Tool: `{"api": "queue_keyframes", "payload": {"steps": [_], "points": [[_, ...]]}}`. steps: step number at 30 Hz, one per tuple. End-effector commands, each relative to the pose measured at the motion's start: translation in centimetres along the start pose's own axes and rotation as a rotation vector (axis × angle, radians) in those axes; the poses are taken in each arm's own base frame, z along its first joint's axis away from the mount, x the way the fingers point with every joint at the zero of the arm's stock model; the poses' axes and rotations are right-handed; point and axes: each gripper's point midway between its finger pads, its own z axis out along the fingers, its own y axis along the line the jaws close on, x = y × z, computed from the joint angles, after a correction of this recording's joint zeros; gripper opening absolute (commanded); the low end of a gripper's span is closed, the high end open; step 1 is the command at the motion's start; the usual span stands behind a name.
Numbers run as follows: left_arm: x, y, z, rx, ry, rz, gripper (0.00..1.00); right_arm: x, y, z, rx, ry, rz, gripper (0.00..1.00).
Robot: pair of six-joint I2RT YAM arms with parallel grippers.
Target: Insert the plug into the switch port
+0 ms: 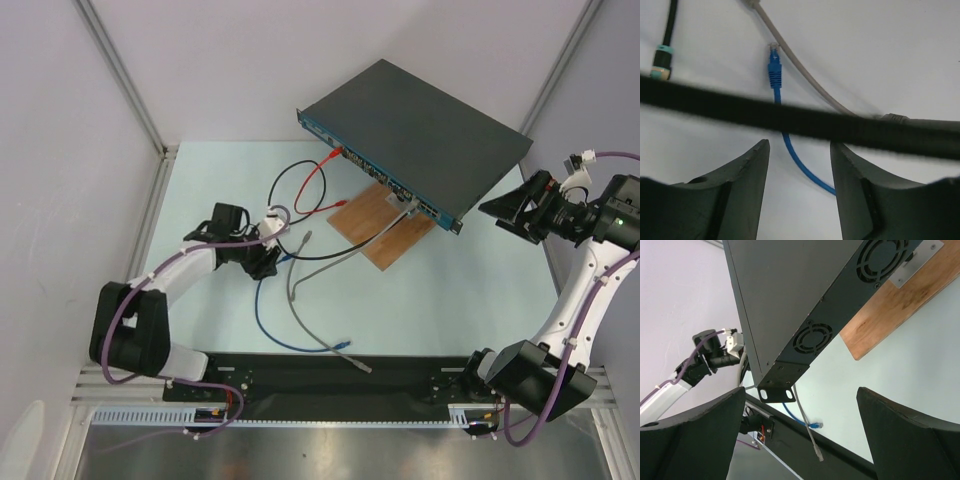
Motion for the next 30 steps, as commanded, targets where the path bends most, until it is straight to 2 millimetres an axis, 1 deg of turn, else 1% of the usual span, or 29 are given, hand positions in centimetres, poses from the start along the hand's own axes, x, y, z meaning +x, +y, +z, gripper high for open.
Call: {"api": "queue_keyframes", "payload": {"steps": [1,3,6,8,11,12,14,15,17,18,19,20,21,23,24,25,26,27,28,30], "points": [[0.1,0.2,2.0,0.003,-0.003,0.050,0.57,-0.5,0.7,-0.4,0.001,-0.014,-0.033,1.00],[0.1,1.2,2.5,-0.034,0.003,0.056,0.56,-0.6,0.7,-0.5,0.008,-0.018,-0.036,1.00],[0.6,1.9,3.4,-0.056,0.038,0.062,0.54,-0.6,0.7,-0.5,0.013,-0.016,-0.032,1.00],[1.1,2.0,4.0,-0.051,0.065,0.074,0.53,-0.5,0.5,-0.5,0.016,-0.013,-0.025,1.00],[1.5,2.4,4.5,-0.081,0.094,0.098,0.47,-0.7,0.4,-0.5,0.022,-0.015,-0.028,1.00],[1.6,2.9,4.5,-0.104,0.102,0.101,0.42,-0.9,0.4,-0.5,0.022,-0.017,-0.026,1.00],[1.6,3.4,4.3,-0.128,0.111,0.109,0.37,-1.1,0.3,-0.4,0.021,-0.020,-0.025,1.00],[1.7,3.6,4.2,-0.143,0.117,0.108,0.31,-1.2,0.2,-0.4,0.022,-0.022,-0.026,1.00],[2.5,4.3,3.7,-0.173,0.144,0.080,0.25,-1.3,0.0,-0.3,0.022,-0.020,-0.023,1.00],[2.9,4.7,3.2,-0.177,0.140,0.032,0.18,-1.4,0.1,-0.3,0.021,-0.022,-0.025,1.00],[3.0,5.1,2.7,-0.180,0.137,0.004,0.14,-1.5,0.1,-0.3,0.018,-0.022,-0.028,1.00],[3.5,5.2,2.2,-0.175,0.150,-0.028,0.07,-1.6,0.3,-0.3,0.017,-0.024,-0.035,1.00],[3.8,5.9,1.2,-0.200,0.140,-0.059,0.04,-1.8,0.5,-0.5,0.020,-0.031,-0.053,1.00],[4.1,6.4,-0.1,-0.226,0.130,-0.076,0.00,-2.3,0.9,-0.7,0.027,-0.050,-0.084,1.00],[4.5,7.1,-1.1,-0.252,0.123,-0.096,0.00,-2.6,1.2,-0.9,0.027,-0.066,-0.110,1.00],[3.8,7.4,-2.3,-0.280,0.093,-0.085,0.00,-2.7,1.4,-1.0,0.025,-0.072,-0.120,1.00],[3.6,7.2,-3.1,-0.274,0.078,-0.096,0.00,-2.8,1.6,-1.0,0.022,-0.078,-0.132,1.00],[3.3,7.7,-4.4,-0.299,0.054,-0.110,0.00,-3.1,1.7,-1.1,0.019,-0.086,-0.145,1.00],[2.1,7.3,-5.7,-0.304,0.014,-0.102,0.00,-3.2,1.9,-1.1,0.012,-0.088,-0.131,1.00],[1.1,7.7,-8.3,-0.338,-0.053,-0.135,0.00,-3.5,2.4,-1.2,-0.004,-0.097,-0.140,1.00]]}}
